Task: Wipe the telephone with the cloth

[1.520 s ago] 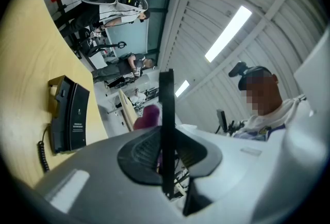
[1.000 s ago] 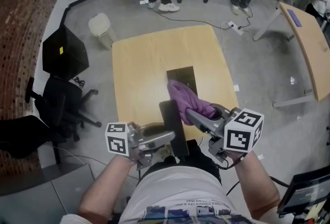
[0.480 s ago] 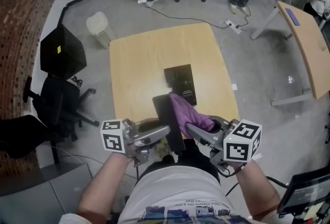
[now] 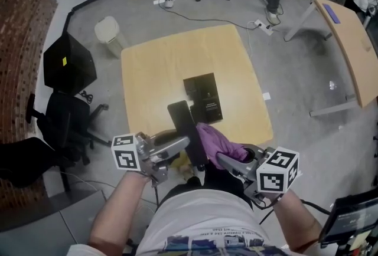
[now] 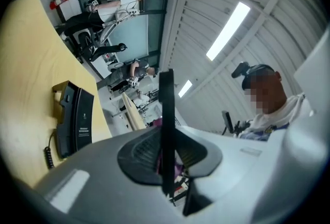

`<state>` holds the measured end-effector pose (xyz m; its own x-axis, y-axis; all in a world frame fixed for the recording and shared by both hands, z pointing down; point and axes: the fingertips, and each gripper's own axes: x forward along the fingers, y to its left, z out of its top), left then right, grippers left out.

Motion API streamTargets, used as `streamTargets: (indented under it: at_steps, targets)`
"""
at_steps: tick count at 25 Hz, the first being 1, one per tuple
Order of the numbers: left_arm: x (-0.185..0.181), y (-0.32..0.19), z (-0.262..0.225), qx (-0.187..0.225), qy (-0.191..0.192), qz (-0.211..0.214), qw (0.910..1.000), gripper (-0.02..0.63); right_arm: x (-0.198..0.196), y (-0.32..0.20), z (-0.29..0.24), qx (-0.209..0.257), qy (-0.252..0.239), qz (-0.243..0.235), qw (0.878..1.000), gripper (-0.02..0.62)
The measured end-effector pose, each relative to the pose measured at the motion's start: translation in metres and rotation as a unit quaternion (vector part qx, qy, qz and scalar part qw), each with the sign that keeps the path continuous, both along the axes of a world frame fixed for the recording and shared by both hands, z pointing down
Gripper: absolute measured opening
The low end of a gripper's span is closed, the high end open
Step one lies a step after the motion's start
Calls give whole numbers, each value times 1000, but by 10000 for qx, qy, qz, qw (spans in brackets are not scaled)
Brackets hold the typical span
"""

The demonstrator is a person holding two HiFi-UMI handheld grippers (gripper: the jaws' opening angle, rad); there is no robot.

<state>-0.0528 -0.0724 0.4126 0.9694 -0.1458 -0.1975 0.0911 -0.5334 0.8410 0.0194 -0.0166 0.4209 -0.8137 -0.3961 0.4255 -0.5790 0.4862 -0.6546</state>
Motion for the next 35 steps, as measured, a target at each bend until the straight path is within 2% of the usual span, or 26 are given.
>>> streamTargets:
  at_steps: [13,18,24,35]
  targets:
    - [6,-37,26,-98,-254,-169,9995,86,32,38,28,-576,152,168,9981,84]
    - [13,-58,49,-124,-507,-184,9985,85,48,29,29,-538,344,351,9973,84]
    - [12,-74,83,-185,-762,-255,9966,85,51,21,28,-358,517,494,9968,84]
    - [25,-93,138,-378,-1066,-247,9933,85,56,17,36,-676,471,308,9961,84]
